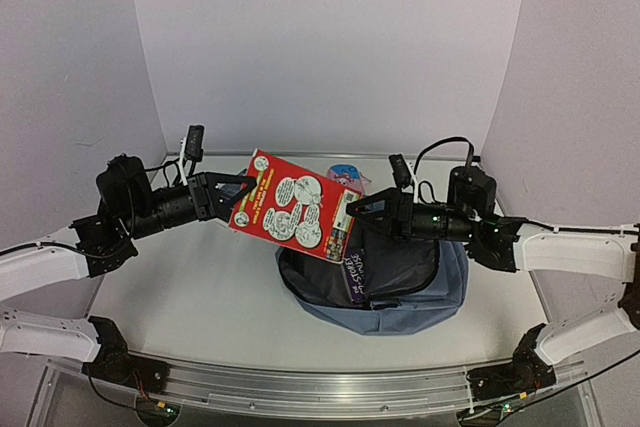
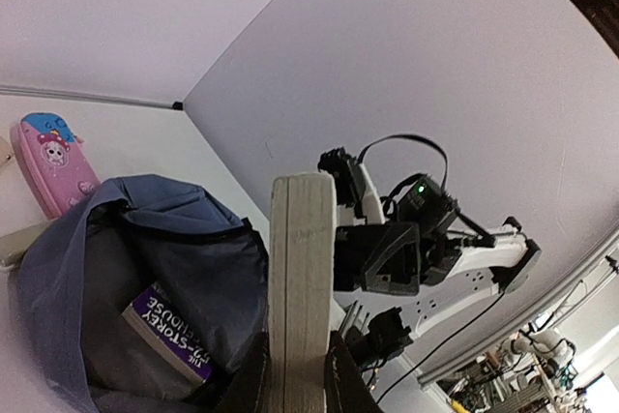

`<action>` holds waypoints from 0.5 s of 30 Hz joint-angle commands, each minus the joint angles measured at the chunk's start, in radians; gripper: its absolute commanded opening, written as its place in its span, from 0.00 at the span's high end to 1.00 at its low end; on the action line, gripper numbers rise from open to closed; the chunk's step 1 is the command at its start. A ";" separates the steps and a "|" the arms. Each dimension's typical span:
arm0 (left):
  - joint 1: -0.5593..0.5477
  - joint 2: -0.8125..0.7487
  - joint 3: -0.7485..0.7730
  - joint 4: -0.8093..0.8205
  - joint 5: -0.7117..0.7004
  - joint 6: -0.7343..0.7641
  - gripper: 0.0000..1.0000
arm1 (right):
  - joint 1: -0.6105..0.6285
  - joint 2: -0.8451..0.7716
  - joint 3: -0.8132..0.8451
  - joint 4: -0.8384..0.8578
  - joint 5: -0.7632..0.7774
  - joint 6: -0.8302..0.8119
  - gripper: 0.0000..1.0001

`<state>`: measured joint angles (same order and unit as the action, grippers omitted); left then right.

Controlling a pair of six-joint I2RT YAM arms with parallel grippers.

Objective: Pack the student bag
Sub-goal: Pick up the book from the center of the board.

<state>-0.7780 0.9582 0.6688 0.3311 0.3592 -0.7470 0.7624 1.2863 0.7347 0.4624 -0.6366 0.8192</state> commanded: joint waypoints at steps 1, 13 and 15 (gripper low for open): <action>0.000 0.018 -0.012 0.280 -0.052 -0.086 1.00 | -0.001 0.057 -0.031 0.294 -0.070 0.140 0.02; 0.000 0.118 0.006 0.392 0.010 -0.172 1.00 | -0.001 0.127 0.015 0.409 -0.080 0.153 0.32; 0.000 0.119 -0.008 0.415 0.010 -0.192 1.00 | -0.001 0.143 0.015 0.445 -0.081 0.171 0.43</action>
<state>-0.7780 1.0821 0.6449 0.5925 0.3515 -0.8857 0.7597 1.4047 0.7077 0.7734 -0.7052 0.9669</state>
